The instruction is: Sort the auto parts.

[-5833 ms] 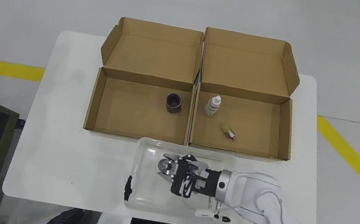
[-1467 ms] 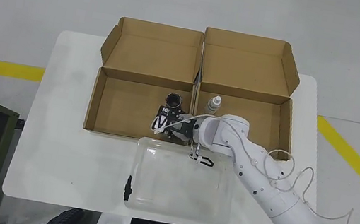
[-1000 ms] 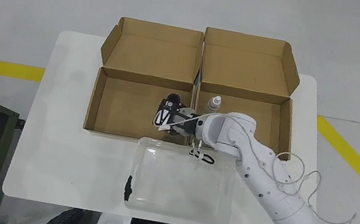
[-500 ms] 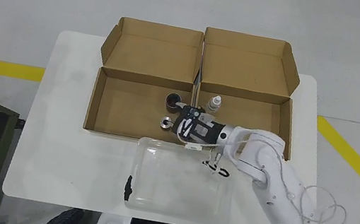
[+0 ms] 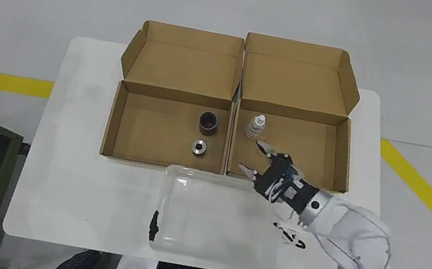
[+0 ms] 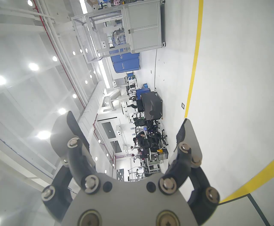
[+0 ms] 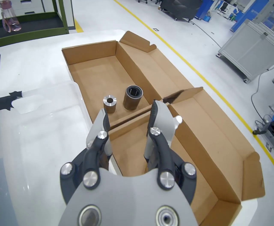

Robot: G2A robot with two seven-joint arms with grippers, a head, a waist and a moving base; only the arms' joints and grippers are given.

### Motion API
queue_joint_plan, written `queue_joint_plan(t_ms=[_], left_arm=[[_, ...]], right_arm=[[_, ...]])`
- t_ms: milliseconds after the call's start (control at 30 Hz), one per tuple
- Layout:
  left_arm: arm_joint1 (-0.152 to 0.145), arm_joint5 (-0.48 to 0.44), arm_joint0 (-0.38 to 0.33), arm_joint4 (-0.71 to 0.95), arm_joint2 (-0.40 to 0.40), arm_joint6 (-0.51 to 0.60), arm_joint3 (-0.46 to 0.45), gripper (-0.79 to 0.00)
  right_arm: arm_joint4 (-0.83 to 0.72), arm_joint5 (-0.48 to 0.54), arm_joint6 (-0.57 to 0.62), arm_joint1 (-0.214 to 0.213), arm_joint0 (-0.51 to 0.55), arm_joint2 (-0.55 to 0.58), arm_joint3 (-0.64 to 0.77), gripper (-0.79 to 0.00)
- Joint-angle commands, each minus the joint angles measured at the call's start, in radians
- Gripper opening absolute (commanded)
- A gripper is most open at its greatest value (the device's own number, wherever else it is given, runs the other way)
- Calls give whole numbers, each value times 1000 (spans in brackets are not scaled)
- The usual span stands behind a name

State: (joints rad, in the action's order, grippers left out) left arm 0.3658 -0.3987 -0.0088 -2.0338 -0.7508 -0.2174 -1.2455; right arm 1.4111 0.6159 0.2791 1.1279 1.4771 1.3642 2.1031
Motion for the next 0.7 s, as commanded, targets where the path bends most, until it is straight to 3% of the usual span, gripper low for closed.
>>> queue_joint_plan(t_ms=[0,100,167,533,600,633,667], left_arm=[[0,0,0,0,0,0,0,0],[0,0,0,0,0,0,0,0],[0,0,0,0,0,0,0,0],[0,0,0,0,0,0,0,0],[0,0,0,0,0,0,0,0],[0,0,0,0,0,0,0,0],[0,0,0,0,0,0,0,0]], right_arm=[[12,-10,-33,-5,50,46,13,-403],[33,-33,-97,-12,122,116,33,-194],[49,-47,-142,-15,169,160,42,-142],[49,-140,-298,-22,385,390,66,-108],[40,-145,-312,-22,417,424,66,-74],[37,-148,-318,-22,431,439,65,0],[33,-151,-323,-22,444,452,65,0]])
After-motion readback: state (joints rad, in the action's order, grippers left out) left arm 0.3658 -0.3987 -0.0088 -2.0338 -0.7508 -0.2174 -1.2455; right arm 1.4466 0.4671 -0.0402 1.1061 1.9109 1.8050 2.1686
